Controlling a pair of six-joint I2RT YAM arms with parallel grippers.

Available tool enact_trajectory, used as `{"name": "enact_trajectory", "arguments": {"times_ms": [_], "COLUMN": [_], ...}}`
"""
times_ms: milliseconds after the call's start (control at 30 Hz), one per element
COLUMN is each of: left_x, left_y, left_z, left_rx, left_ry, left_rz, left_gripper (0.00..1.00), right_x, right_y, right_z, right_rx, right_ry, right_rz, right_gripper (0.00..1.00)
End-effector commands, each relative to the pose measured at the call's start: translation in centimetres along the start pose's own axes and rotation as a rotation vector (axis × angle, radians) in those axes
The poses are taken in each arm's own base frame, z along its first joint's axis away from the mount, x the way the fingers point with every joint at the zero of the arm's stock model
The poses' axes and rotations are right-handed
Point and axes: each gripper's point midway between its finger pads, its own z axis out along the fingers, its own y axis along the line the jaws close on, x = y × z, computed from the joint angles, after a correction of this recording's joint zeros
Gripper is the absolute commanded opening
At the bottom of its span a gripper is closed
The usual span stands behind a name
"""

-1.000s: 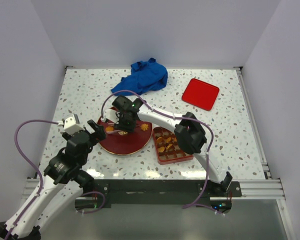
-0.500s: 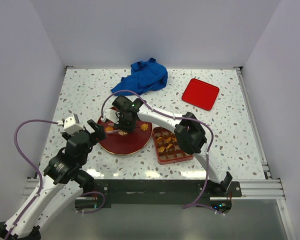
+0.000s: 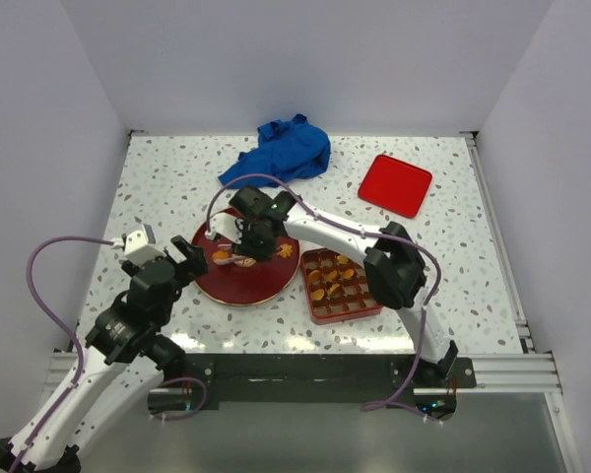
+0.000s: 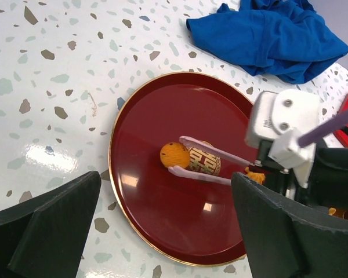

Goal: Pack the cookies

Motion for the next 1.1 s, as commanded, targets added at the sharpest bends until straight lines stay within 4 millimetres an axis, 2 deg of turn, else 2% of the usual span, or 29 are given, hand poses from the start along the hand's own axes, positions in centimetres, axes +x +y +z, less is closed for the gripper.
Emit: {"name": "enact_trajectory", "arguments": {"times_ms": [0,67,133,167,200,233,300,333,400,533,600,633,667,767,800,867,900,1067], "left_x": [-1.6,-1.5,-1.5,-1.5,-1.5,-1.5,-1.6,-1.5,-1.5,-1.2,-1.3,-1.1,-0.9,-0.7,-0.7,-0.5,-0.6,-0.1], "left_y": [-0.9,-0.9,-0.9,-1.0,-1.0,-1.0,-1.1,-1.2,-1.4,-1.9,-2.3,-2.4,-2.5,-3.2,-3.5,-3.8,-4.2,-5.0], "left_z": [-0.3,-0.2,-0.2,-0.2,-0.2,-0.2,-0.2,-0.2,-0.1,0.4,0.5,0.7,0.8,1.2,1.3,1.7,1.7,2.4], "left_rx": [0.029,0.030,0.032,0.034,0.034,0.036,0.041,0.043,0.052,0.058,0.072,0.073,0.078,0.096,0.105,0.110,0.121,0.142], "left_ry": [-0.045,-0.043,-0.043,-0.044,-0.044,-0.044,-0.045,-0.043,-0.041,-0.031,-0.034,-0.026,-0.022,-0.014,-0.015,-0.005,-0.008,0.007], "left_rz": [-0.032,-0.028,-0.029,-0.029,-0.029,-0.029,-0.027,-0.025,-0.023,-0.005,-0.001,0.004,0.011,0.020,0.019,0.030,0.026,0.036], "left_gripper": [1.00,1.00,1.00,1.00,1.00,1.00,1.00,1.00,1.00,1.00,1.00,1.00,1.00,1.00,1.00,1.00,1.00,1.00], "right_x": [-1.7,-1.1,-0.9,-0.1,0.0,0.4,1.8,1.9,3.6,5.8,7.4,8.5,8.8,11.7,12.8,14.9,15.8,19.8], "right_y": [0.1,0.5,0.6,1.0,1.1,1.3,1.7,1.6,1.7,2.1,2.5,3.0,3.1,3.7,3.6,4.0,4.2,6.3], "right_z": [-4.3,-4.7,-5.9,-5.9,-7.1,-7.4,-8.0,-9.3,-9.9,-12.7,-14.3,-14.4,-15.7,-16.8,-18.0,-18.5,-19.7,-21.3], "right_rx": [0.026,0.022,0.029,0.022,0.028,0.027,0.020,0.037,0.034,0.048,0.060,0.051,0.072,0.068,0.088,0.088,0.112,0.126], "right_ry": [-0.086,-0.078,-0.086,-0.069,-0.078,-0.074,-0.051,-0.064,-0.039,-0.031,-0.025,-0.004,-0.019,0.024,0.028,0.063,0.069,0.125], "right_rz": [-0.016,-0.021,-0.032,-0.034,-0.037,-0.046,-0.048,-0.056,-0.044,-0.031,-0.022,-0.019,-0.016,0.018,0.037,0.055,0.061,0.086], "right_gripper": [0.22,0.22,0.22,0.22,0.22,0.22,0.22,0.22,0.22,0.22,0.22,0.22,0.22,0.22,0.22,0.22,0.22,0.22]}}
